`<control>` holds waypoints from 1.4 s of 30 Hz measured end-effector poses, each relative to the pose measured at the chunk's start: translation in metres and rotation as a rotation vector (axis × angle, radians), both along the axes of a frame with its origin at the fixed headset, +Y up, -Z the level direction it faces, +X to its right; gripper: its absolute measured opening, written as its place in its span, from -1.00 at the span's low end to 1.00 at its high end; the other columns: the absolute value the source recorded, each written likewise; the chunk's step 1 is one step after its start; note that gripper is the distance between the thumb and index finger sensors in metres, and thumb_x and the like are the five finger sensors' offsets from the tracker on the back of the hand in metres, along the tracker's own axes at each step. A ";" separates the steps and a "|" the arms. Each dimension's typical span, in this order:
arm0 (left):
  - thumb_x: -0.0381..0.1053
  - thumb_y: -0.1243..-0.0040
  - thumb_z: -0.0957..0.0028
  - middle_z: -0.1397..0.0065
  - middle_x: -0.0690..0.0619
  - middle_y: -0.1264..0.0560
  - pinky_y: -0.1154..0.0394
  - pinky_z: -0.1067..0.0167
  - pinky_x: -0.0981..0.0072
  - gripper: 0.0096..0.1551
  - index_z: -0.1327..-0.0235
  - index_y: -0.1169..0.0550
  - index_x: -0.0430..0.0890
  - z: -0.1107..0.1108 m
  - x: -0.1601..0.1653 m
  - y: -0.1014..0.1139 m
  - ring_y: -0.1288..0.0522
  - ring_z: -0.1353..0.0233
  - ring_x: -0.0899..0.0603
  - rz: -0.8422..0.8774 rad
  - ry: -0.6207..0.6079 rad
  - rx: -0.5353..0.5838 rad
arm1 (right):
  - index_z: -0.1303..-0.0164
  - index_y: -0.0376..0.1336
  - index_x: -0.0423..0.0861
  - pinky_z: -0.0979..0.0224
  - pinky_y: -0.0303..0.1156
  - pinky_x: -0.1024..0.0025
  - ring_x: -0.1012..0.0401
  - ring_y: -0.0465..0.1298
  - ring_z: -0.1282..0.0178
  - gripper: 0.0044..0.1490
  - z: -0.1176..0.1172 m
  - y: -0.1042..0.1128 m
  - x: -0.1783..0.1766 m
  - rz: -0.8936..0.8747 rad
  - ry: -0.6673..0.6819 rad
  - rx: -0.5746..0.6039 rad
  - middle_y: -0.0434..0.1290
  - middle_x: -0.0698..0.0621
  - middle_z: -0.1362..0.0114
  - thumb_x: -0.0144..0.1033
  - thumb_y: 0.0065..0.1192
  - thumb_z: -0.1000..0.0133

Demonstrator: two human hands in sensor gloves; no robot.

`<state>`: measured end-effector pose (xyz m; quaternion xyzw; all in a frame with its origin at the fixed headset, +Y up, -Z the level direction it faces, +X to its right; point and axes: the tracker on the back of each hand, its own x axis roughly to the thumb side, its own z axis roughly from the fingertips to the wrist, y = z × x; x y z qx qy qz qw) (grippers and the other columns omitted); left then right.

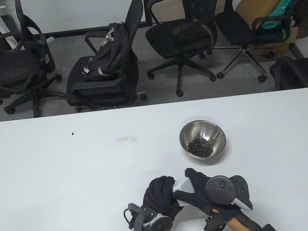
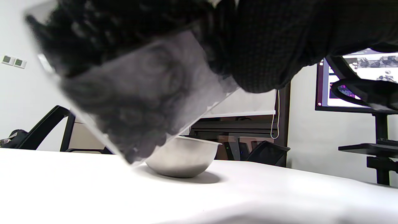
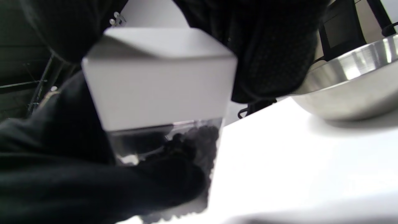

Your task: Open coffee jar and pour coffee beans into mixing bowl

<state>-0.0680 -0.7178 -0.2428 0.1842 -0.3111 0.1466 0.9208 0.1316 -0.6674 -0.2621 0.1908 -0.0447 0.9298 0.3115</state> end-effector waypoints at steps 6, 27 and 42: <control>0.17 -0.56 0.00 -0.52 -0.38 -0.23 -0.48 -0.37 -0.26 0.17 -0.61 -0.19 -0.36 -0.014 -0.016 0.005 -0.35 -0.43 -0.44 0.124 0.055 -0.081 | -0.59 0.08 -0.56 -0.24 0.59 0.01 -0.20 0.55 -0.20 0.26 0.003 0.005 0.016 -0.050 -0.005 0.040 0.36 -0.50 -0.38 0.35 0.13 -0.22; 0.16 -0.60 0.05 -0.54 -0.34 -0.26 -0.56 -0.33 -0.13 0.22 -0.55 -0.15 -0.39 -0.152 -0.069 -0.009 -0.46 -0.49 -0.42 0.463 0.569 -0.395 | -0.60 0.08 -0.53 -0.27 0.56 -0.03 -0.22 0.53 -0.24 0.19 0.025 -0.040 0.073 -0.030 -0.078 0.014 0.35 -0.48 -0.41 0.28 0.15 -0.24; 0.16 -0.60 0.06 -0.54 -0.36 -0.25 -0.59 -0.31 -0.10 0.23 -0.54 -0.14 -0.41 -0.198 -0.087 -0.047 -0.47 -0.47 -0.42 0.463 0.691 -0.497 | -0.60 0.08 -0.52 -0.28 0.56 -0.03 -0.22 0.53 -0.24 0.17 0.022 -0.052 0.080 0.011 -0.077 -0.018 0.35 -0.48 -0.41 0.27 0.14 -0.24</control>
